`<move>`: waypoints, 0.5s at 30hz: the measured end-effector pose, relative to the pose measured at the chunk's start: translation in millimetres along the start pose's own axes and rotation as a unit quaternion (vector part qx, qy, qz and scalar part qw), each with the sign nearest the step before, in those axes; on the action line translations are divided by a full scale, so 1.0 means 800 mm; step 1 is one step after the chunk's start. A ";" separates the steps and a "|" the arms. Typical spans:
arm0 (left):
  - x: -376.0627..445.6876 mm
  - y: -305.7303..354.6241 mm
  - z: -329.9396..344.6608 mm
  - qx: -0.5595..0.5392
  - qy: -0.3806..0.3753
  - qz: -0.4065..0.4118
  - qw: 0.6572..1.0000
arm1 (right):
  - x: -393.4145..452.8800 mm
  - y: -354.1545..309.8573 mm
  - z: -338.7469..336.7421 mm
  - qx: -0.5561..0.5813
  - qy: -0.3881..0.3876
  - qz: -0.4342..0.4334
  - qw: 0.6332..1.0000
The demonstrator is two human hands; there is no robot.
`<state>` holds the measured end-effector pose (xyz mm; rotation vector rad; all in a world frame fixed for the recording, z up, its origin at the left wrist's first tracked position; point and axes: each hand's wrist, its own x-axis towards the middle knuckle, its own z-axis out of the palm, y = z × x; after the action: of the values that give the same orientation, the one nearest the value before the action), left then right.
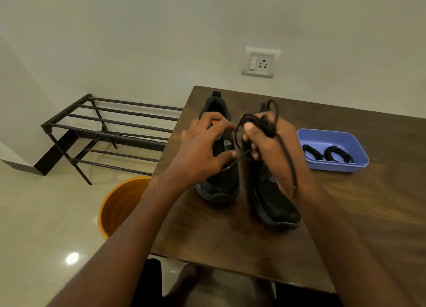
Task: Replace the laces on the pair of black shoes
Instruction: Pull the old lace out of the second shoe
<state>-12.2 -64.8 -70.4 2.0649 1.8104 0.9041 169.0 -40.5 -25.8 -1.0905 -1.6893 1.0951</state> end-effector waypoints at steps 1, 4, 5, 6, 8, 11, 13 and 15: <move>-0.002 0.007 -0.002 -0.107 -0.007 -0.022 0.994 | 0.002 0.004 0.004 -0.095 0.003 -0.007 0.995; -0.014 0.023 -0.014 -0.456 -0.076 -0.142 0.875 | 0.007 0.002 0.017 -0.259 -0.008 -0.003 0.966; -0.021 0.025 -0.017 -0.526 -0.103 -0.178 0.825 | 0.009 -0.002 0.023 -0.308 -0.018 -0.009 0.951; -0.028 0.026 -0.018 -0.565 -0.126 -0.200 0.791 | 0.011 -0.005 0.030 -0.347 -0.031 -0.013 0.937; -0.039 0.025 -0.019 -0.588 -0.141 -0.202 0.771 | 0.014 -0.015 0.045 -0.383 -0.064 -0.021 0.921; -0.046 0.008 -0.025 -0.598 -0.072 -0.230 0.764 | 0.020 -0.035 0.064 -0.362 -0.127 -0.028 0.923; -0.047 -0.011 -0.038 -0.605 -0.017 -0.247 0.757 | 0.025 -0.051 0.072 -0.298 -0.174 -0.028 0.938; -0.046 -0.034 -0.062 -0.579 0.038 -0.283 0.764 | 0.028 -0.067 0.087 -0.233 -0.211 -0.023 0.949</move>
<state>-64.5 -105.2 -57.9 0.6606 1.1726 1.3812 85.8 -48.3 9.6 -1.1447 -2.3898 0.9701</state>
